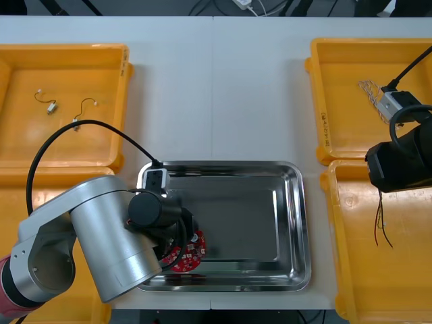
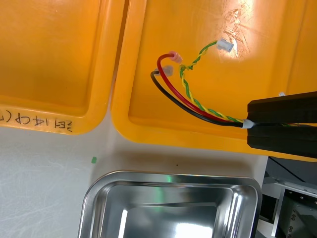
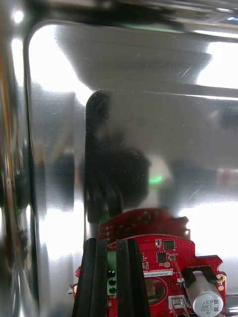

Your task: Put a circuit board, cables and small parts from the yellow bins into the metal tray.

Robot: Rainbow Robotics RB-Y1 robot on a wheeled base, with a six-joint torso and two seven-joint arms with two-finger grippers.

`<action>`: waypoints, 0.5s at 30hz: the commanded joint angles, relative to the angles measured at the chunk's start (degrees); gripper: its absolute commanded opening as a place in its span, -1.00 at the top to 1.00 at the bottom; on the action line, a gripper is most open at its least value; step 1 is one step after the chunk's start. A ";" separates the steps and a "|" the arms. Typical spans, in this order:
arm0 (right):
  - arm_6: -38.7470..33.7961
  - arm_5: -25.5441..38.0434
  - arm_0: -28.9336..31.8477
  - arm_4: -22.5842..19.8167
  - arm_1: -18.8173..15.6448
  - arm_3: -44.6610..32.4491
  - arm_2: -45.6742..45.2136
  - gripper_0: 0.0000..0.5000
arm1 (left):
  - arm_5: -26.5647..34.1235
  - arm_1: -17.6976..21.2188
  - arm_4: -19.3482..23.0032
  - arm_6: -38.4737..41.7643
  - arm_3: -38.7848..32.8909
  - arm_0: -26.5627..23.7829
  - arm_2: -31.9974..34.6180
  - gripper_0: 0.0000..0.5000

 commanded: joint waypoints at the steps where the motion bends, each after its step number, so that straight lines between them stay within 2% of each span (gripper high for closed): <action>1: 1.37 0.26 -1.57 0.04 -0.32 -1.16 0.29 1.00 | -0.79 -0.65 -0.75 3.92 -0.72 0.93 -1.19 0.98; 3: 1.37 0.26 -1.57 0.04 -0.32 -1.16 0.29 1.00 | -0.79 -0.65 -0.84 4.00 -0.72 1.02 -1.11 0.94; 5: 1.37 0.26 -1.57 0.04 -0.32 -1.16 0.29 1.00 | -0.88 -0.65 -0.93 3.92 -0.72 1.02 -1.19 0.79; 7: 1.37 0.26 -1.57 -0.05 -0.32 -1.16 0.29 1.00 | -1.06 -0.65 -1.02 3.92 -0.72 1.02 -1.19 0.44; 9: 1.37 0.26 -1.57 -0.05 -0.32 -1.16 0.20 1.00 | -1.23 -0.65 -1.19 3.92 -0.72 1.02 -1.11 0.00; 10: 1.28 0.26 -1.57 -0.05 -0.32 -1.08 0.20 1.00 | -1.41 -0.65 -1.19 4.00 -0.72 1.02 -1.11 -0.10; 12: 1.37 0.26 -1.57 -0.05 -0.32 -1.16 0.29 1.00 | -1.76 -0.65 -1.46 4.09 -0.72 1.02 -1.19 -0.49; 15: 1.28 0.26 -1.57 -0.05 -0.32 -1.16 0.20 1.00 | -2.02 -0.47 -1.63 4.27 -0.72 1.11 -1.37 -0.74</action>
